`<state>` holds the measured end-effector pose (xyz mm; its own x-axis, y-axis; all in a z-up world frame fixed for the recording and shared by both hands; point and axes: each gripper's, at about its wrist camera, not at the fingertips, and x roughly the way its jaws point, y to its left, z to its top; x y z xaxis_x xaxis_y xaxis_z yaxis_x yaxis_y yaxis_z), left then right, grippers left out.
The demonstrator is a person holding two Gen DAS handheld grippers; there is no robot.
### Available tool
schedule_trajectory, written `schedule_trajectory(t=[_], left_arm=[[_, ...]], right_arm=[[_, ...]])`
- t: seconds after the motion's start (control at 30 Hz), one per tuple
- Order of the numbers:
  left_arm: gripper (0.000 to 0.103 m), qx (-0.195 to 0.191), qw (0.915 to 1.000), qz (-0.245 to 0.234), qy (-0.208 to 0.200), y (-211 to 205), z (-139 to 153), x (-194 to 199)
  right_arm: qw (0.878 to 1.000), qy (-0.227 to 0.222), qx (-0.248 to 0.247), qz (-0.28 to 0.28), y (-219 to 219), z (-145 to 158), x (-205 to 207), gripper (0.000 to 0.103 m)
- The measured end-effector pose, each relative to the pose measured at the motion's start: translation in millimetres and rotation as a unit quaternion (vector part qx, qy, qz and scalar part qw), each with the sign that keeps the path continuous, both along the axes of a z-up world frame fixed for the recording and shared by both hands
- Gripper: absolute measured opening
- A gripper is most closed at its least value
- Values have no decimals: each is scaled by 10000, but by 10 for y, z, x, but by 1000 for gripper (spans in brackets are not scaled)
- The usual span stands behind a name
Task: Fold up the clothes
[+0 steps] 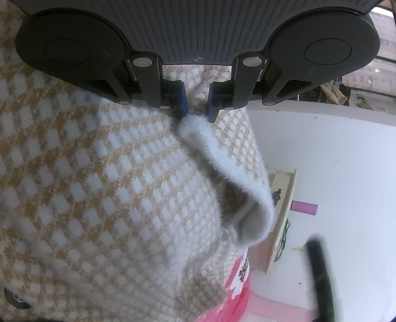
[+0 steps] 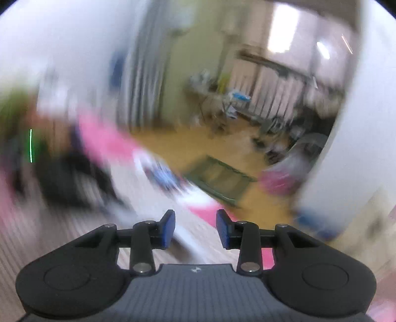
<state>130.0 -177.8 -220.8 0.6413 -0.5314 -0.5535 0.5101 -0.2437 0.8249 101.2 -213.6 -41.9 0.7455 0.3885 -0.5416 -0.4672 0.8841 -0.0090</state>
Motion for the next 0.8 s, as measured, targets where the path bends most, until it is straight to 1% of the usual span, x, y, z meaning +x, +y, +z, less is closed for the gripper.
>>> schedule_trajectory(t=[0.07, 0.1, 0.13, 0.17, 0.2, 0.23, 0.27, 0.3, 0.33, 0.37, 0.4, 0.43, 0.47, 0.5, 0.53, 0.6, 0.63, 0.67, 0.73, 0.77, 0.8], left_arm=[[17, -36, 9999, 130, 47, -17, 24, 47], [17, -112, 9995, 284, 98, -27, 44, 89], [18, -182, 9986, 475, 162, -34, 62, 142], [18, -241, 9970, 701, 235, -40, 77, 207], [18, -339, 9943, 963, 306, -42, 98, 279], [18, -436, 9908, 1235, 348, -41, 115, 348], [19, -535, 9856, 1550, 413, -31, 146, 417], [20, -676, 9788, 1869, 490, -12, 184, 488], [20, -839, 9710, 2169, 550, 12, 225, 550], [20, -1050, 9606, 2494, 633, 48, 288, 613], [20, -1317, 9478, 2808, 735, 118, 356, 663], [20, -1647, 9326, 3096, 855, 148, 446, 708], [20, -2106, 9130, 3317, 1100, 170, 576, 745], [20, -2514, 8954, 3354, 1503, 205, 728, 755], [20, -2899, 8754, 3372, 1894, 234, 874, 765], [20, -3054, 8674, 3102, 2411, 83, 952, 767], [20, -2912, 8772, 2933, 2443, -13, 920, 754], [21, -2683, 8861, 2891, 2433, -99, 834, 779], [21, -2229, 9020, 2807, 2407, -269, 662, 831], [21, -2144, 9028, 2867, 2383, -299, 569, 871], [21, -2146, 9020, 2892, 2384, -283, 494, 881]], right_arm=[[9966, 479, 674, -3, 44, -152, 259, 36], [9956, 715, 605, -14, 145, -326, 409, 32], [9938, 964, 548, -36, 238, -505, 556, 31], [9903, 1277, 545, -108, 293, -707, 689, 24], [9862, 1547, 563, -188, 342, -887, 815, 20], [9841, 1606, 690, -304, 353, -963, 897, 20], [9832, 1578, 823, -401, 339, -1010, 930, 20], [9838, 1509, 847, -468, 353, -1014, 955, 20], [9841, 1450, 876, -534, 358, -1020, 971, 20], [9834, 1440, 925, -595, 334, -1038, 949, 20], [9827, 1447, 942, -663, 341, -1054, 926, 19], [9822, 1449, 954, -722, 347, -1072, 908, 19], [9825, 1423, 950, -740, 344, -1098, 905, 18], [9827, 1398, 946, -759, 341, -1123, 902, 18], [9828, 1375, 950, -780, 342, -1139, 886, 18], [9813, 1368, 1048, -860, 343, -1111, 807, 18], [9807, 1374, 1082, -876, 347, -1081, 760, 18], [9798, 1388, 1131, -890, 342, -1053, 721, 18], [9738, 1507, 1436, -912, 230, -1001, 712, 18], [9699, 1525, 1649, -937, 126, -946, 664, 19], [9700, 1402, 1752, -934, 22, -869, 573, 22]])
